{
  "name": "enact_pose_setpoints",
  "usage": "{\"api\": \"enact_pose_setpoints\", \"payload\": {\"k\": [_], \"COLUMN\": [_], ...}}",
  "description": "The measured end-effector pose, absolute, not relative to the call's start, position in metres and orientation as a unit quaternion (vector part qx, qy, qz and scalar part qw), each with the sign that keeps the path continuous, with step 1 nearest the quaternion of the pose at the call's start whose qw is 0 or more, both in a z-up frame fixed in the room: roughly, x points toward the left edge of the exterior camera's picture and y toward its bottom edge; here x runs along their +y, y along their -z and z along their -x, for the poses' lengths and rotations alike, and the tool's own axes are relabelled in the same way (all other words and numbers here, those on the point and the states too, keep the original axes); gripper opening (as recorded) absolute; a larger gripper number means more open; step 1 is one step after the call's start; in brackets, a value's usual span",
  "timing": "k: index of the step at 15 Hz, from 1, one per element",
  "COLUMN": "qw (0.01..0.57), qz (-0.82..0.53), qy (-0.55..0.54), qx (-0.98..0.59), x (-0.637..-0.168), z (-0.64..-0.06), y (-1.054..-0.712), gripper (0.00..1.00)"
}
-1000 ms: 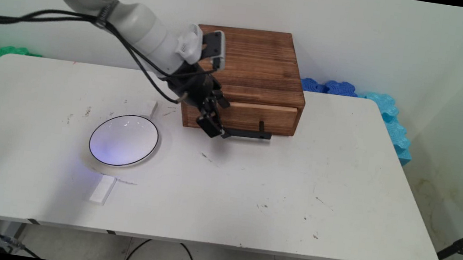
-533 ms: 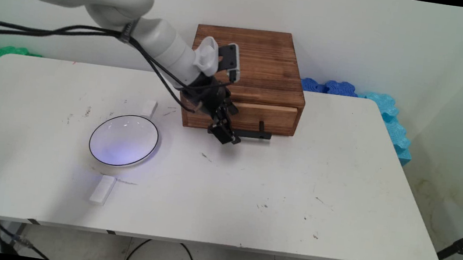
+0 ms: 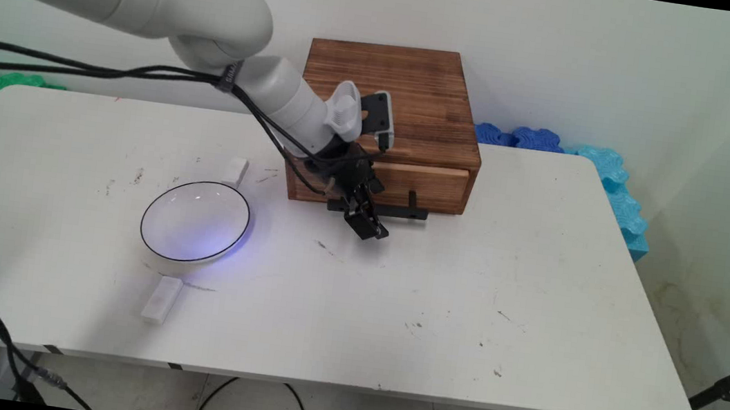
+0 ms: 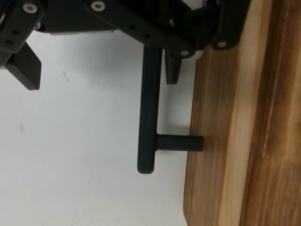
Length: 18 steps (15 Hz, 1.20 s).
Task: Open the drawer
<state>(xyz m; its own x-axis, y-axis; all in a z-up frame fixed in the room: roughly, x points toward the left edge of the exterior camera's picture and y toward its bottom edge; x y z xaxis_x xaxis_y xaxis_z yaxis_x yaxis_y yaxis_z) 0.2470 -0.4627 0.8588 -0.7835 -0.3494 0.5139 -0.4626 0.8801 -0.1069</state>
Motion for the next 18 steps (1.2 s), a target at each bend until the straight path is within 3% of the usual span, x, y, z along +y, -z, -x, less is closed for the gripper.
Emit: {"api": "enact_pose_setpoints", "payload": {"k": [18], "qw": [0.228], "qz": [-0.208], "qy": [-0.111], "qx": [-0.945], "x": [-0.475], "z": [-0.236], "y": [-0.819], "gripper": [1.00]}}
